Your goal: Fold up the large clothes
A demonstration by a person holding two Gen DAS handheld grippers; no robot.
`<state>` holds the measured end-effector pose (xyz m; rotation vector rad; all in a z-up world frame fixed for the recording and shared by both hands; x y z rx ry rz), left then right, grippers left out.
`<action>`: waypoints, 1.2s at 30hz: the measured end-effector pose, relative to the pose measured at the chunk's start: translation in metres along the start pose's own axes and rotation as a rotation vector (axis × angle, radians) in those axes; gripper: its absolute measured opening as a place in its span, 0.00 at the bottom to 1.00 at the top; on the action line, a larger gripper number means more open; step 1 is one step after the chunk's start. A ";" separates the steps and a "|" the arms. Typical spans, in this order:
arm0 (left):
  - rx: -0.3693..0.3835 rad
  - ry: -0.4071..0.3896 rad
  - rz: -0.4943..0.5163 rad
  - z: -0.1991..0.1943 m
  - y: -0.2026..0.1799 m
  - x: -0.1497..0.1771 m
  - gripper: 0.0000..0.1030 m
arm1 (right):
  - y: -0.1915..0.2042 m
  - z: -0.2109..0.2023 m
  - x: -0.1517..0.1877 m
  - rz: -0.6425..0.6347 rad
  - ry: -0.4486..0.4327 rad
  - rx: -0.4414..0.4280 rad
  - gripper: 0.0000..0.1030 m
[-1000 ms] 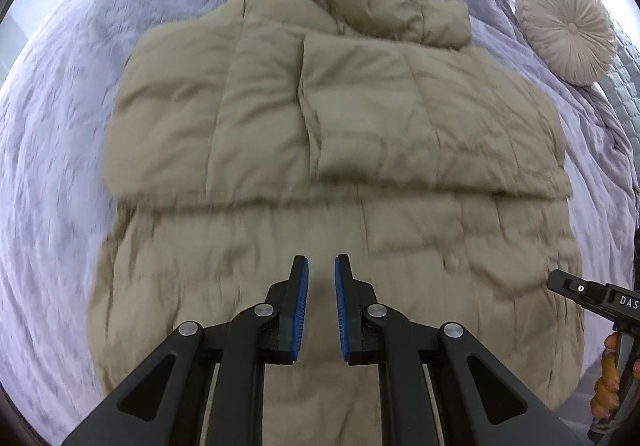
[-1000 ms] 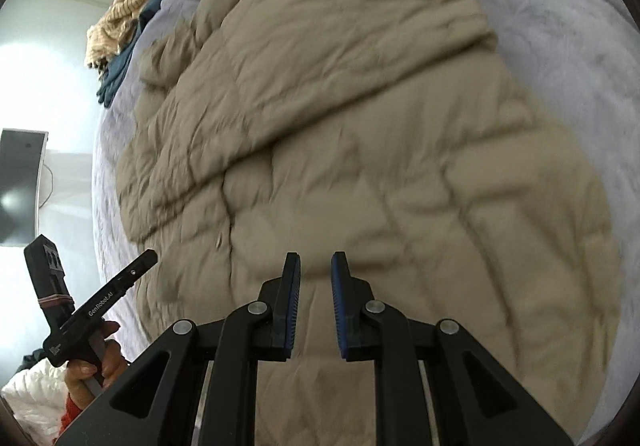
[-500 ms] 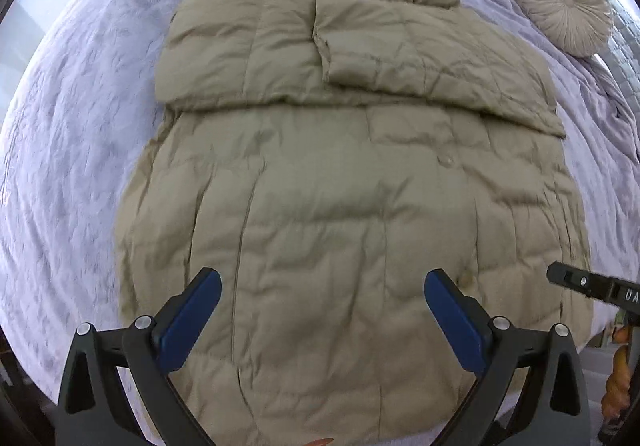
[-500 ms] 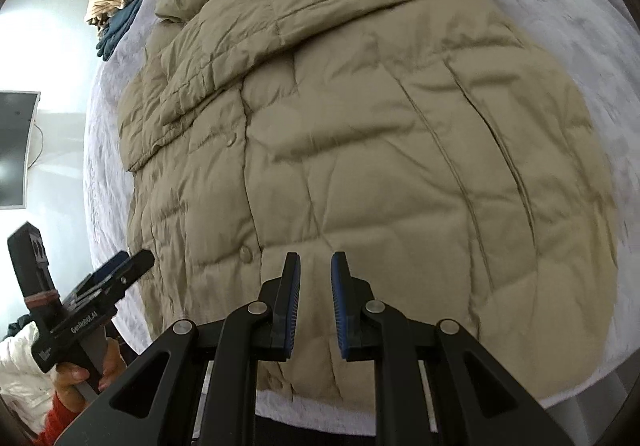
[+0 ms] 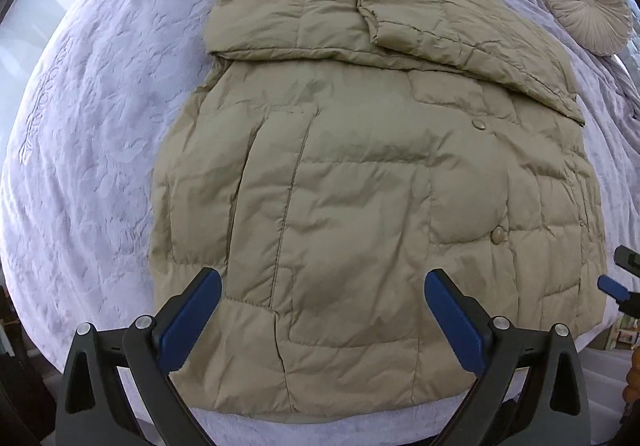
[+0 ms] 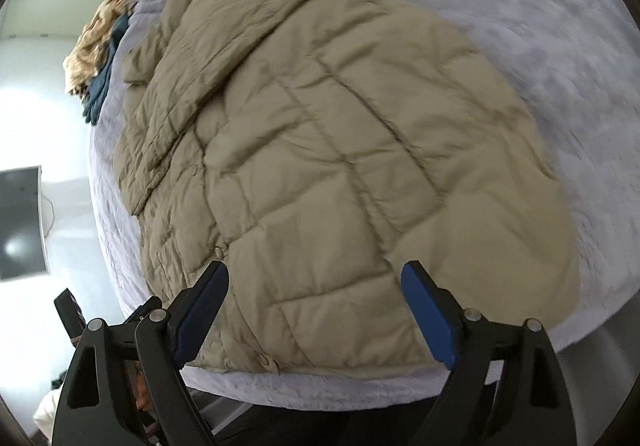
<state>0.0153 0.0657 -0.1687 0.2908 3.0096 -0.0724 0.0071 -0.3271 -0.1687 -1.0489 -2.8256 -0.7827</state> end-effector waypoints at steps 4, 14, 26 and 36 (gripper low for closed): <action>-0.001 0.017 0.008 0.005 -0.003 0.003 0.99 | -0.016 -0.005 0.000 0.050 -0.024 0.009 0.87; 0.167 0.060 -0.120 0.008 0.034 0.051 0.99 | -0.056 -0.015 0.002 0.182 -0.026 -0.020 0.88; 0.406 0.121 -0.429 0.019 0.095 0.146 0.99 | -0.124 -0.013 0.022 0.376 0.080 -0.117 0.88; 0.442 0.168 -0.339 0.058 0.053 0.119 0.99 | -0.140 0.021 0.021 0.499 0.114 -0.210 0.87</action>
Point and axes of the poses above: each gripper's, at about its wrist camera, not at the fingertips, and z roughly the way its jaws point, y to its left, x to its underside, the point moved 1 cm from there along z, roughly the way its jaws point, and after that the axes turned 12 degrees about z, right-handed, at the moved point
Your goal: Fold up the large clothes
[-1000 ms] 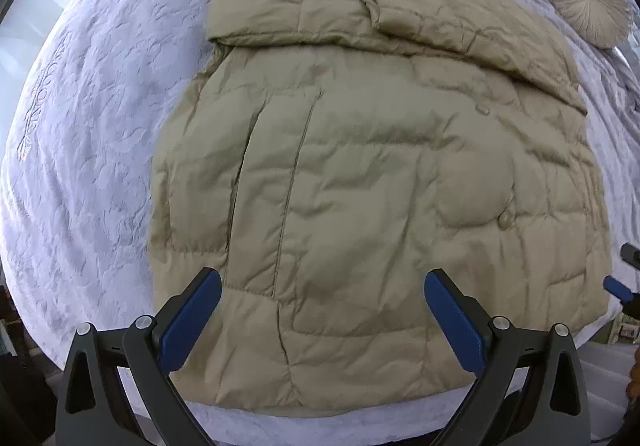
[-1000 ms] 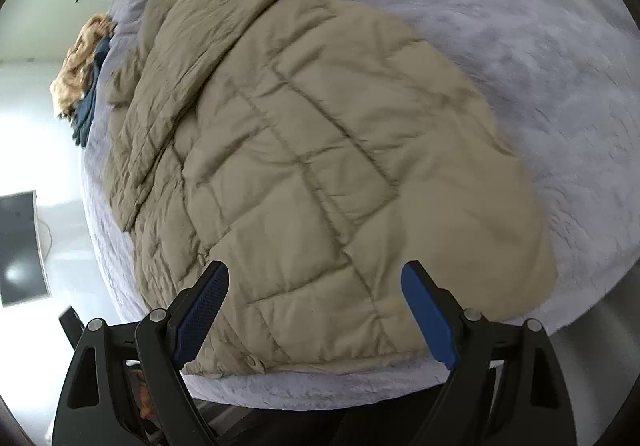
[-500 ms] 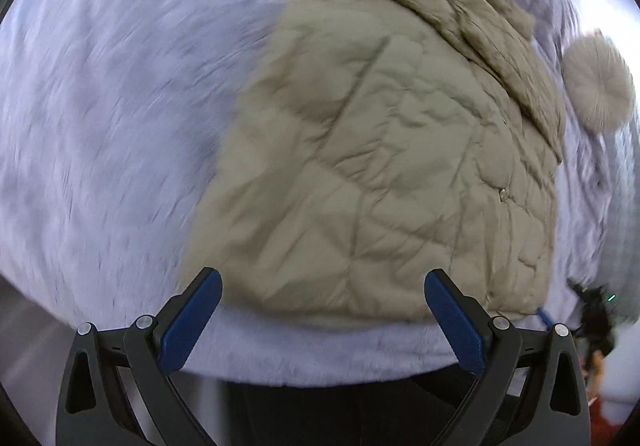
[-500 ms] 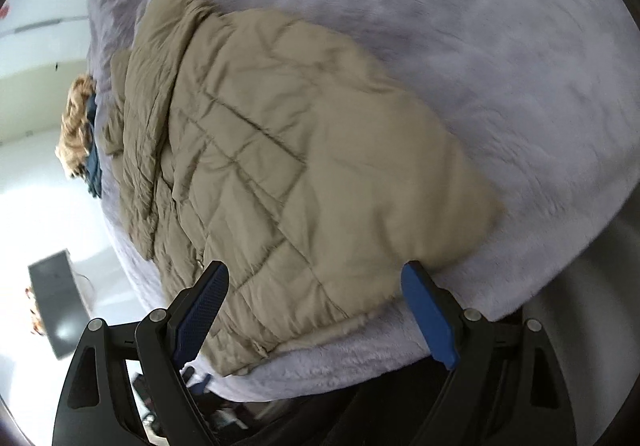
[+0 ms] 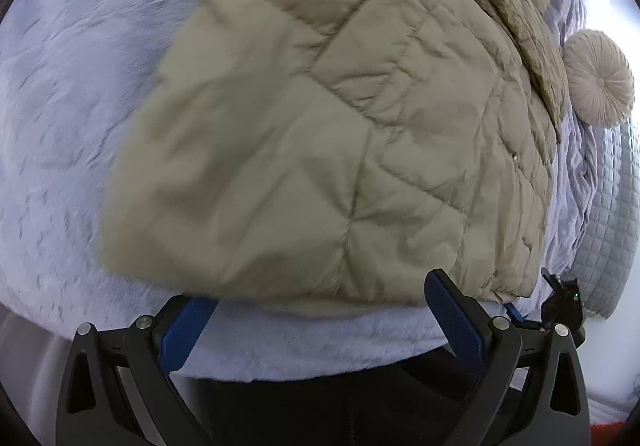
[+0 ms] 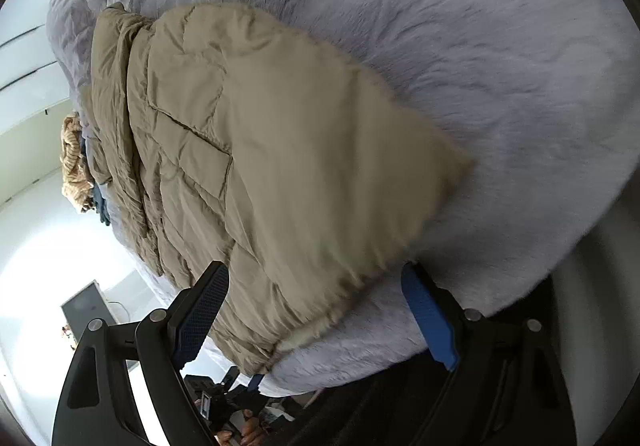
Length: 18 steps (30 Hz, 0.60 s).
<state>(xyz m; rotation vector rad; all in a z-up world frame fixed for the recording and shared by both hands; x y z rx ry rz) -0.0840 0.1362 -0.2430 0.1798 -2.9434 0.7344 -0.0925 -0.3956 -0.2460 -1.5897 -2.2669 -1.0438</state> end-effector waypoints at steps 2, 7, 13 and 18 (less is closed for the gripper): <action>0.010 -0.009 -0.009 0.004 -0.004 -0.005 0.99 | -0.001 0.007 -0.001 0.023 0.019 -0.025 0.87; 0.039 -0.054 -0.066 0.006 -0.005 -0.012 0.98 | -0.007 0.018 -0.002 0.093 0.050 -0.088 0.87; 0.016 -0.063 -0.021 -0.004 -0.015 -0.023 0.34 | -0.002 0.017 0.003 0.076 0.056 -0.109 0.22; 0.041 -0.141 -0.031 -0.027 -0.020 -0.030 0.12 | 0.024 0.007 0.011 -0.039 0.049 -0.116 0.09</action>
Point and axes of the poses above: each gripper's, at about its wrist camera, not at the fingertips, and z roughly the way its jaws point, y to its left, x to its underside, the point moved 1 cm from there along z, roughly the way its jaws point, and after that the axes turned 12 degrees about z, right-handed, at the moved point
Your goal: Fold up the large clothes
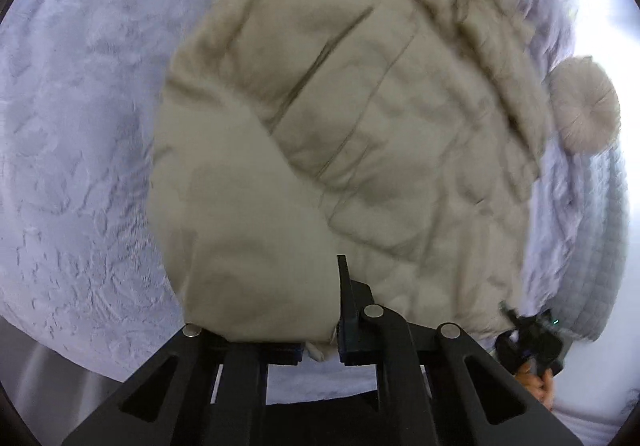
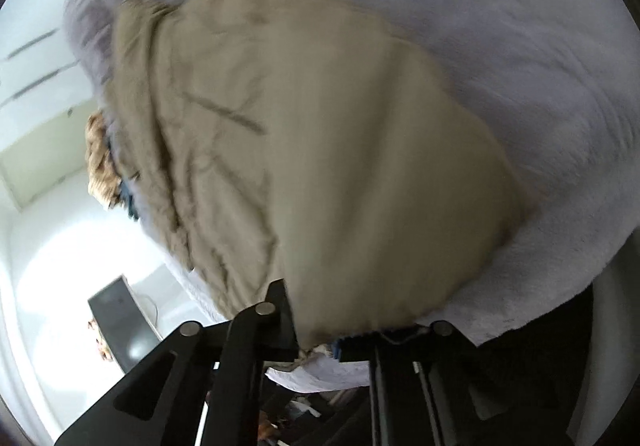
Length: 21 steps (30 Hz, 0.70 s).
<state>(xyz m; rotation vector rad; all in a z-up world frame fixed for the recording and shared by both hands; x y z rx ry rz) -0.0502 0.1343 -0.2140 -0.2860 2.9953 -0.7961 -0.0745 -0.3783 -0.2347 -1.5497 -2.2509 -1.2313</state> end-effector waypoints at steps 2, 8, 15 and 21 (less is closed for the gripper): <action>0.007 -0.049 0.026 -0.017 -0.010 -0.008 0.12 | 0.018 -0.006 0.005 -0.061 0.003 -0.017 0.08; 0.048 -0.237 0.070 -0.071 -0.040 -0.051 0.06 | 0.092 -0.031 0.017 -0.239 -0.032 -0.055 0.07; 0.092 -0.435 0.164 -0.117 -0.075 -0.127 0.06 | 0.210 -0.043 0.021 -0.480 -0.106 -0.097 0.07; 0.049 -0.480 0.245 -0.110 -0.101 -0.196 0.06 | 0.284 -0.019 -0.002 -0.607 -0.119 -0.064 0.07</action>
Point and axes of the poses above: each gripper's, at about its wrist camera, not at the fingertips, and z roughly the way its jaws point, y to its left, x to its underside, the point moved 1 cm from there along z, roughly the way its jaws point, and after that the axes turned 12 degrees about z, right-handed, at the moved point
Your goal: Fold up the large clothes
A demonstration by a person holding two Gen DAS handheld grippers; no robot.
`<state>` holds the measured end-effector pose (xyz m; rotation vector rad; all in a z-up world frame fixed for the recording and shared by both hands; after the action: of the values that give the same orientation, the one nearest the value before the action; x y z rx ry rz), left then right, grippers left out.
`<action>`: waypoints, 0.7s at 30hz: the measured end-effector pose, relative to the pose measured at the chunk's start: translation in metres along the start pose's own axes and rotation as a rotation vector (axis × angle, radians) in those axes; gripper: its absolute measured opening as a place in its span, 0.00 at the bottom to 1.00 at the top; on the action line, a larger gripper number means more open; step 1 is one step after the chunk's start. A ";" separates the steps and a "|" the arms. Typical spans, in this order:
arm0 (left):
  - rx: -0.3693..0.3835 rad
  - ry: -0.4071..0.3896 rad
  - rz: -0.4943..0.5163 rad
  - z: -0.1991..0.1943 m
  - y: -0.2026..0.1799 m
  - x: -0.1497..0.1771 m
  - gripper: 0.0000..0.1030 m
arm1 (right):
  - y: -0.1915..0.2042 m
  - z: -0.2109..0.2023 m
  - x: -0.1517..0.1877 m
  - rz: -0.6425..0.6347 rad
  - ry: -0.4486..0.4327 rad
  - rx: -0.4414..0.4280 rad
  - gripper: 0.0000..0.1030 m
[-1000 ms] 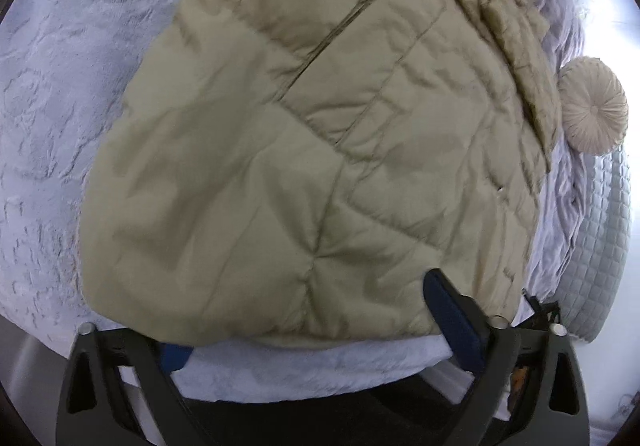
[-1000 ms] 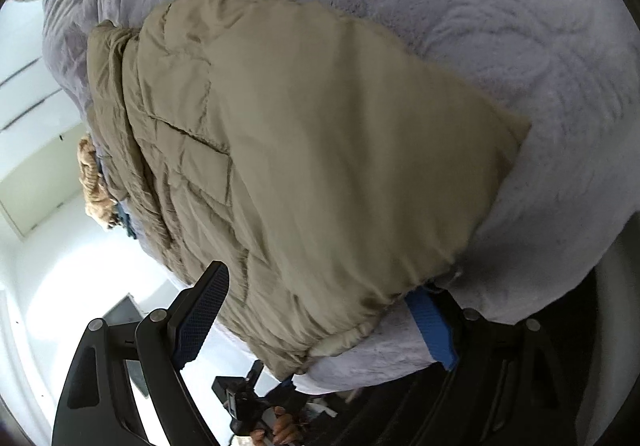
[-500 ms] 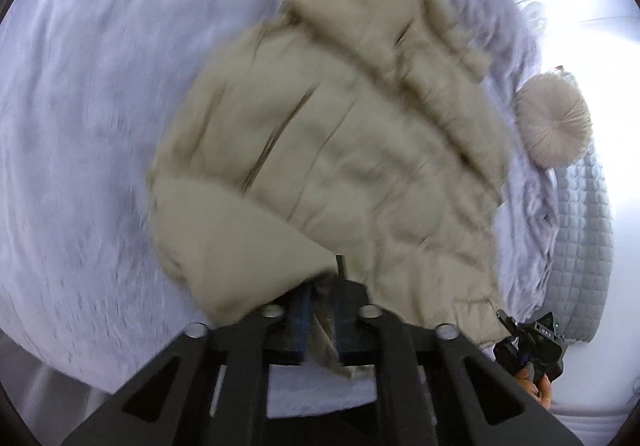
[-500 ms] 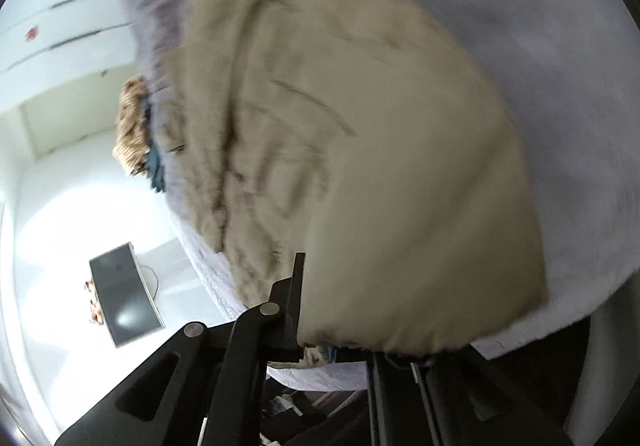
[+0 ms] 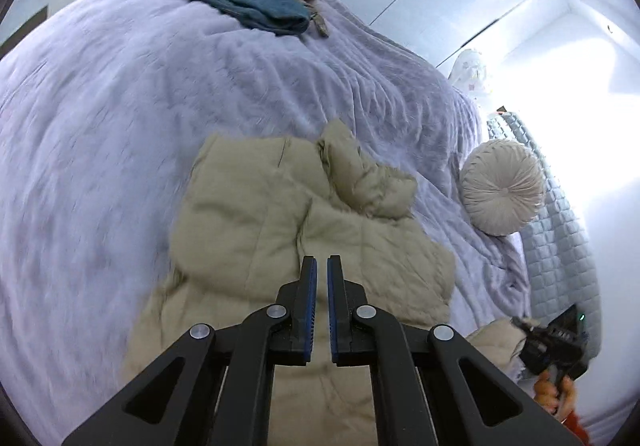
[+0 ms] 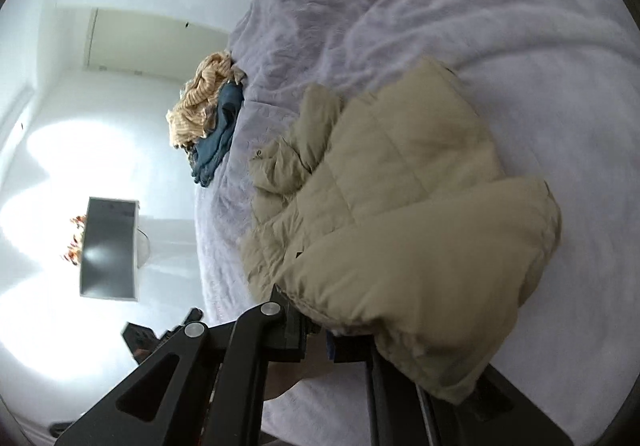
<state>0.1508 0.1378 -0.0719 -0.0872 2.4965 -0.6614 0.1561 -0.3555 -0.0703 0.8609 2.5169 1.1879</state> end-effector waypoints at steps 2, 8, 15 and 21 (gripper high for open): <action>-0.055 0.025 0.020 0.014 0.000 -0.013 0.06 | 0.001 0.014 -0.013 0.002 0.008 0.034 0.07; -0.111 -0.024 0.070 -0.017 -0.004 -0.024 0.07 | -0.010 0.041 -0.033 0.056 0.000 0.060 0.07; -0.167 -0.076 0.084 -0.048 0.002 -0.010 0.94 | -0.021 0.048 -0.034 0.079 0.018 0.059 0.07; -0.167 0.040 0.079 -0.017 0.031 0.004 0.94 | -0.020 0.049 -0.032 0.062 0.022 0.073 0.07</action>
<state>0.1413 0.1719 -0.0763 -0.0370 2.5757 -0.4256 0.1943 -0.3539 -0.1183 0.9552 2.5828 1.1365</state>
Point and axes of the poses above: each gripper's, at about its wrist camera, not at the fingertips, and z roughly the way its jaws point, y to its left, x to its underside, the point moved 1 cm from there along z, roughly the way its jaws point, and after that the axes turned 12 degrees about z, right-handed, at the moved point
